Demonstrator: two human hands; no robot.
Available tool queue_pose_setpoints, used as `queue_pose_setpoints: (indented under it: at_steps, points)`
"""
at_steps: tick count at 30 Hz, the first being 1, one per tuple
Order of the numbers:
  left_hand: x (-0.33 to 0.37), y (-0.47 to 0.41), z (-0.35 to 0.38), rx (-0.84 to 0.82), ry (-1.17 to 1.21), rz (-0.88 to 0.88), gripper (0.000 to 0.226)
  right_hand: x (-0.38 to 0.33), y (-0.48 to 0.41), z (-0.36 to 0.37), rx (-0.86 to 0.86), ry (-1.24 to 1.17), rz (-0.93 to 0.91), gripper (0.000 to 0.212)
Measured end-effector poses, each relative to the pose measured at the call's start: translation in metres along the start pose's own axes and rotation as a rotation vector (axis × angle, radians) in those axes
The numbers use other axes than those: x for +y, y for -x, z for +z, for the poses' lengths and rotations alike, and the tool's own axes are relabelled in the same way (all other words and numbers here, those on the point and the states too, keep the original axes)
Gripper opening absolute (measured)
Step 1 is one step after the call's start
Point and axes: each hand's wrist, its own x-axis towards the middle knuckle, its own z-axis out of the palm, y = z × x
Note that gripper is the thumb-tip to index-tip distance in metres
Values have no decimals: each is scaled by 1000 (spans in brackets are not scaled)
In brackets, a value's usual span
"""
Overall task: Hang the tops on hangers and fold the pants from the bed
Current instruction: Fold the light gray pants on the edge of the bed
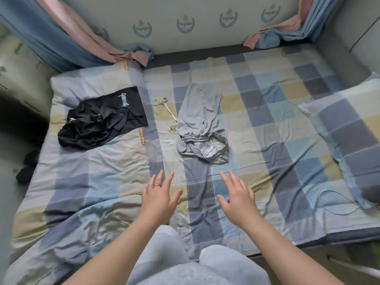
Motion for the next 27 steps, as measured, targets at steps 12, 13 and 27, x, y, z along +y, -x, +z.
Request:
queue_pose_setpoints:
  at_steps: [12, 13, 27]
  points:
    - [-65, -277, 161, -245, -42, 136, 67, 71, -254, 151, -52, -54, 224, 73]
    - [-66, -306, 171, -234, -37, 152, 68, 78, -276, 161, -54, -47, 215, 73]
    - [16, -673, 181, 174, -76, 255, 64, 124, -605, 100, 214, 122, 60, 69]
